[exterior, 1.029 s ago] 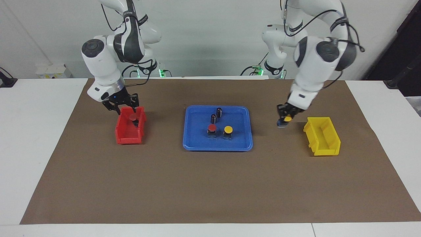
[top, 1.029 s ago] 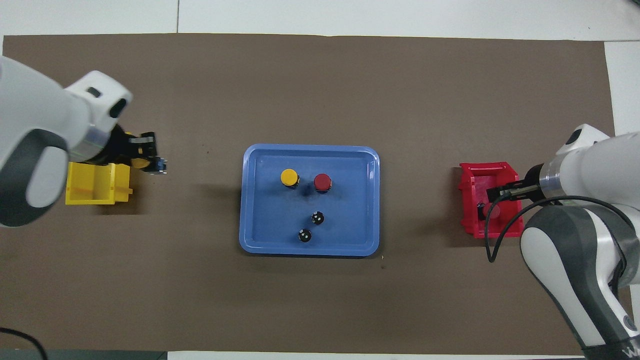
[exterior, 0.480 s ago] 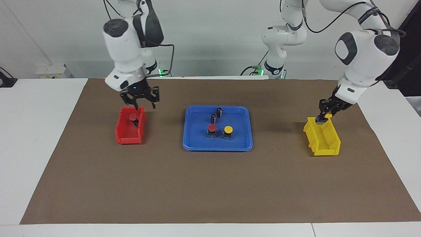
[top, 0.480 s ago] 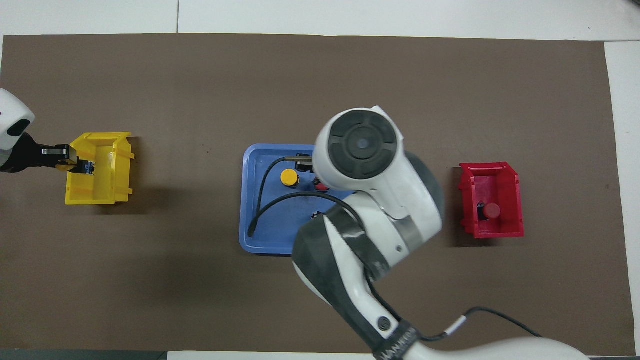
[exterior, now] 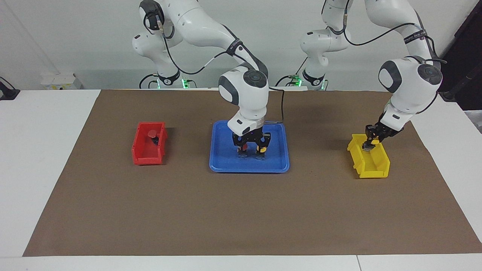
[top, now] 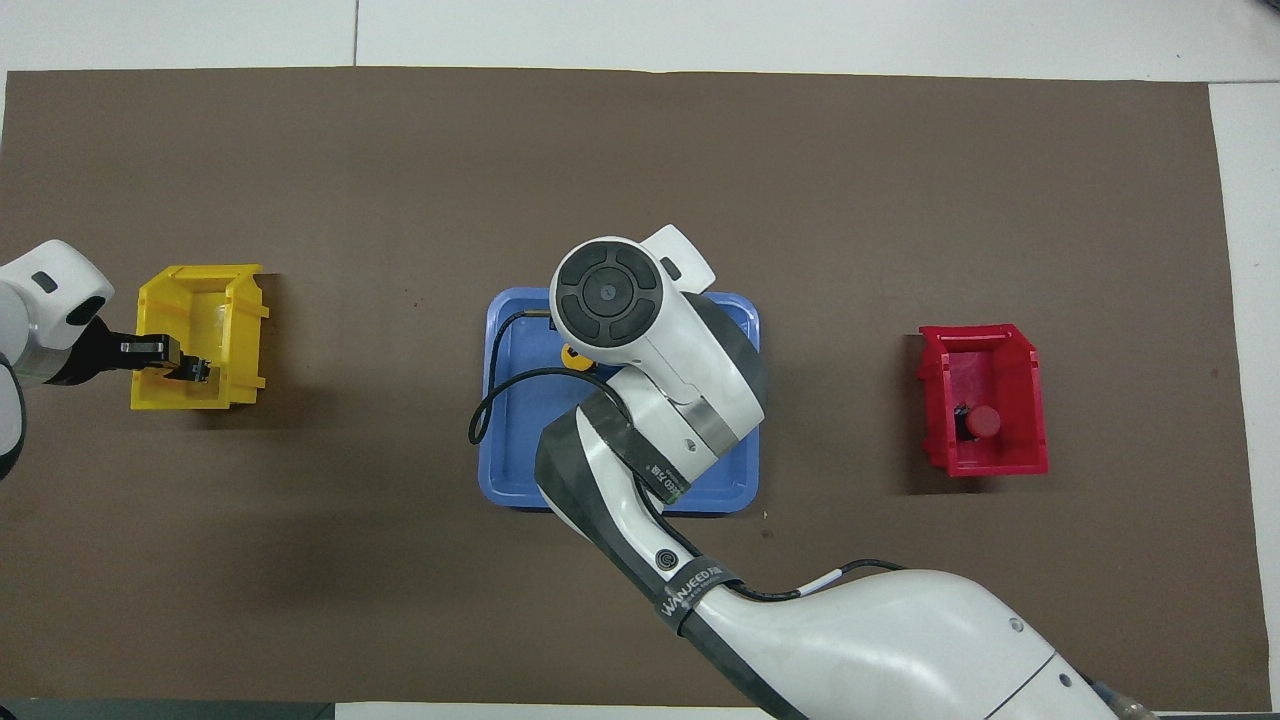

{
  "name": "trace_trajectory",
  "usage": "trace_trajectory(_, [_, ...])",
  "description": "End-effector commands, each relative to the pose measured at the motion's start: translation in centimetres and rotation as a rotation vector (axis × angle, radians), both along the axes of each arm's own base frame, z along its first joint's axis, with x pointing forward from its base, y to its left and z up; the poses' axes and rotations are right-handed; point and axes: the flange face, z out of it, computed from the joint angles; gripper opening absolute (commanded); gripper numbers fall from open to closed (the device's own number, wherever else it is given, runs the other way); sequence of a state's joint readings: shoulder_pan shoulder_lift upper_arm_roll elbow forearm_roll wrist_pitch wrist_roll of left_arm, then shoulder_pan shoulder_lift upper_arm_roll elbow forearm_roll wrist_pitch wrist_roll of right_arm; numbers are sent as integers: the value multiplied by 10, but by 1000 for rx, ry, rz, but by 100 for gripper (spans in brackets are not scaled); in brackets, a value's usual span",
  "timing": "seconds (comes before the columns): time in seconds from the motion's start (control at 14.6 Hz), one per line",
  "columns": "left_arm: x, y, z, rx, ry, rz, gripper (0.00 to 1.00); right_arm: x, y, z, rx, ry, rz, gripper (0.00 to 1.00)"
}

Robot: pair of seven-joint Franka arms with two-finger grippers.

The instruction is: Sort red and yellow buttons by color

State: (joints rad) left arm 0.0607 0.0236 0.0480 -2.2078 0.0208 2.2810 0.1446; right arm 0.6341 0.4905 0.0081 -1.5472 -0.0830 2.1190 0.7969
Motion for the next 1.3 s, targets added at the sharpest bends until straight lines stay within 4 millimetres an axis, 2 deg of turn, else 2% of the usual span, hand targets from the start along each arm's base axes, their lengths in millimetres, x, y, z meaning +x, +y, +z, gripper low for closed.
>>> trace_trajectory(0.0, [-7,-4,-20,19,-27,-24,2,-6,-9,5,-20,8,3,71])
trace_trajectory(0.14, [-7,-5,-20,19,-27,-28,3,-10,-14,-2,-31,24,7,71])
trace_trajectory(0.21, [-7,-6,-21,19,-25,-31,14,-12,-15,-2,-31,27,7,71])
trace_trajectory(0.27, [-7,-6,-21,19,-22,-32,42,-13,-15,-2,-33,32,7,71])
trace_trajectory(0.34, [-6,-8,-20,19,-21,-33,64,-14,-16,-4,-36,35,6,71])
trace_trajectory(0.41, [-3,-8,-17,19,-21,-35,72,-16,-17,-7,-36,39,4,71])
trace_trajectory(0.48, [1,-10,-10,19,-12,-37,77,-18,-18,-9,-36,42,2,71])
trace_trajectory(0.75, [23,-22,49,20,41,-53,88,-28,-26,-20,-43,55,4,71])
trace_trajectory(0.82, [28,-23,69,21,42,-53,92,-30,-26,-23,-40,52,2,71])
trace_trajectory(0.96, [35,-36,109,22,51,-73,100,-36,-27,-32,-31,46,-1,67])
trace_trajectory(1.03, [37,-54,121,19,53,-88,100,-38,-28,-37,-25,42,-4,62])
trace_trajectory(1.1, [38,-85,126,14,42,-67,100,-37,-28,-35,-19,35,-10,52])
trace_trajectory(1.17, [36,-125,125,5,21,1,100,-34,-29,-32,-15,32,-16,37])
trace_trajectory(1.23, [34,-160,125,-4,-5,47,100,-32,-30,-28,-7,32,-20,32])
